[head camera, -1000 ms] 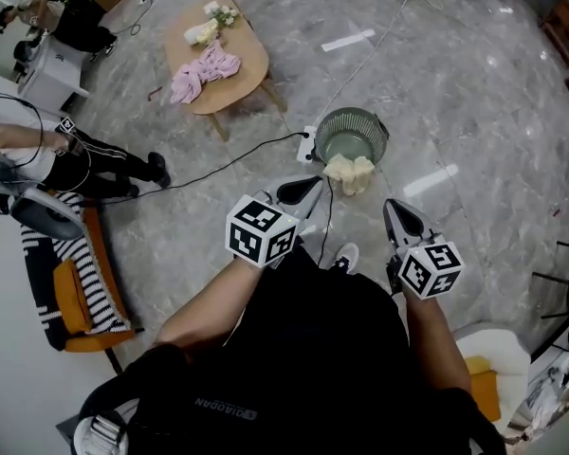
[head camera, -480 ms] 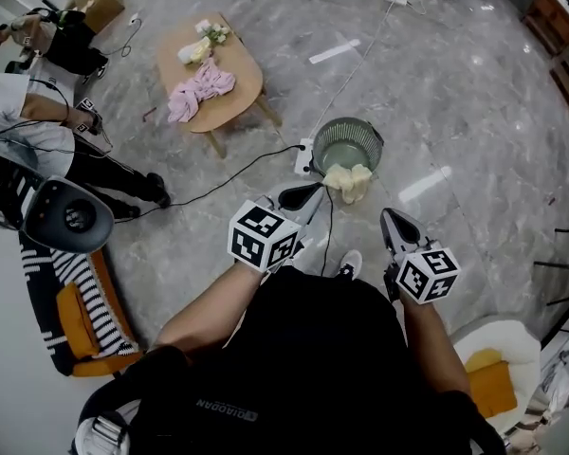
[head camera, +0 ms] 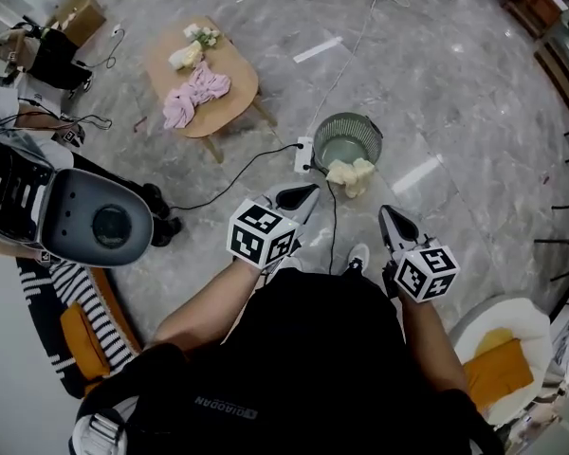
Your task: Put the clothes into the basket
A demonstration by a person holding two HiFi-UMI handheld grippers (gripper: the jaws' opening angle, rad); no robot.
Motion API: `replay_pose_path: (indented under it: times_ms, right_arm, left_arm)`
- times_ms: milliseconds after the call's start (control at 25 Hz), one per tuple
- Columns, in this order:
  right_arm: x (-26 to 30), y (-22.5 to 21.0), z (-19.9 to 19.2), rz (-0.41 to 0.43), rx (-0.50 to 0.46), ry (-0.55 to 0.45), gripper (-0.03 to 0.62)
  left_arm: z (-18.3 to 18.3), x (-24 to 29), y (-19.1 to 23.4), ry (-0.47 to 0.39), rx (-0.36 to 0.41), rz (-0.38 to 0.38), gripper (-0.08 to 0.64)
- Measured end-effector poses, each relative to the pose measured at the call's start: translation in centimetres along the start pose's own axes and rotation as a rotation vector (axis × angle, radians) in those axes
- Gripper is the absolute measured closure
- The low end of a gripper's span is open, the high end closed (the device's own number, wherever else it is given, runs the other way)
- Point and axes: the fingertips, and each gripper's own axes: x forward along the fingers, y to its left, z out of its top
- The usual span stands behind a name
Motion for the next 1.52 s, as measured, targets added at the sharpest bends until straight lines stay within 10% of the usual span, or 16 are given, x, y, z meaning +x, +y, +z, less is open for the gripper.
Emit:
replay_pose_path:
  times_ms: [1520]
  right_arm:
    - [-0.3, 3.4, -2.0, -0.132, 0.051, -0.039, 0.578]
  left_arm:
    - [-0.7, -2.1, 1.5, 0.007, 0.032, -0.113, 0.558]
